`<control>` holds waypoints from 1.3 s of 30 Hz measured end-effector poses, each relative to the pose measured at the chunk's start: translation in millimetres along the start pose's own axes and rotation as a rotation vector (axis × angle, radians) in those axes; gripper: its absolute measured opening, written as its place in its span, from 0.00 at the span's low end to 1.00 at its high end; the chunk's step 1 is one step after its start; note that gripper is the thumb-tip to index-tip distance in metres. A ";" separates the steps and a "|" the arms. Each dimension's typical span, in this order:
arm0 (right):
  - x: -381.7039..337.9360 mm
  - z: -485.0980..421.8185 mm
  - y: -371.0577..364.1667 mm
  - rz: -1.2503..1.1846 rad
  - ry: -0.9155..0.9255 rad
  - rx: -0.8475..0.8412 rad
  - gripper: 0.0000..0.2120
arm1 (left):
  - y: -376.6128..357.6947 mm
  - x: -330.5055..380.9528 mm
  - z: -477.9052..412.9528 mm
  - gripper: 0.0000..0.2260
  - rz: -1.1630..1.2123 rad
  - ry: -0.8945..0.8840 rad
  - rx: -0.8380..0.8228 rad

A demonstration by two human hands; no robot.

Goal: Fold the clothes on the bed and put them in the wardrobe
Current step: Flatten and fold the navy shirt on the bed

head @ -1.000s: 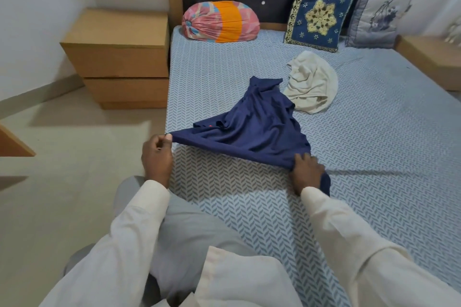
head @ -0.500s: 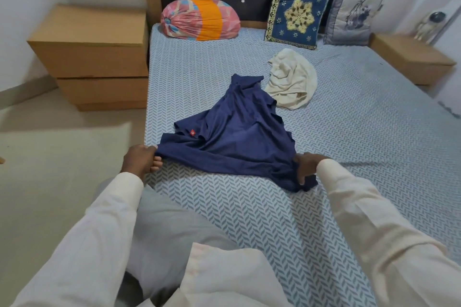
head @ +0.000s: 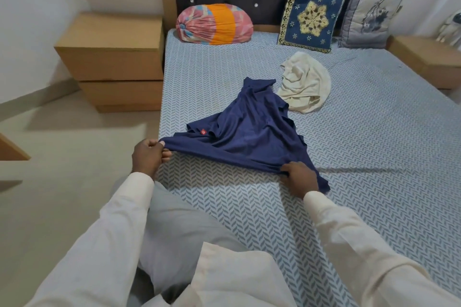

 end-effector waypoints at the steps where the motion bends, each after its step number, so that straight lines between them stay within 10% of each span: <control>1: 5.9 -0.1 4.7 -0.049 -0.018 0.035 0.07 | -1.2 2.6 2.0 0.05 -0.007 -0.017 0.011; 11: 23.4 -20.3 -10.5 0.125 -0.156 -0.719 0.08 | -34.3 -15.8 -2.9 0.11 -1.074 0.209 -0.362; 16: 20.8 -60.5 31.1 0.227 -0.246 -0.655 0.23 | -46.6 14.2 -14.3 0.18 -1.416 0.221 -0.363; 21: 5.4 -122.7 157.0 -0.625 -0.371 -0.229 0.19 | -75.9 103.4 -84.0 0.10 -0.347 0.333 -0.252; 25: -22.7 -178.1 306.0 -1.546 -0.102 0.234 0.23 | -83.8 298.1 -117.8 0.11 0.190 -0.159 -0.106; 28: -5.2 -201.4 396.7 -1.446 0.019 0.551 0.36 | -80.3 412.2 -102.0 0.10 0.674 -0.468 -0.150; 32: -26.6 -133.5 443.3 -0.775 -0.086 0.703 0.38 | -66.9 443.2 -89.2 0.12 0.654 -0.611 -0.174; 39: -4.2 -137.5 371.9 -0.210 -0.200 0.343 0.19 | -45.7 307.5 -110.1 0.12 -0.314 -0.602 0.081</control>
Point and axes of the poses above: each hand's wrist, its own z-axis away from the middle knuckle, its own y-axis out of the back of the hand, x = y × z, the point moved 7 cm from there along -z, towards the middle knuckle, and after that the axes turned 10 degrees about -x, right-handed, at the moved point
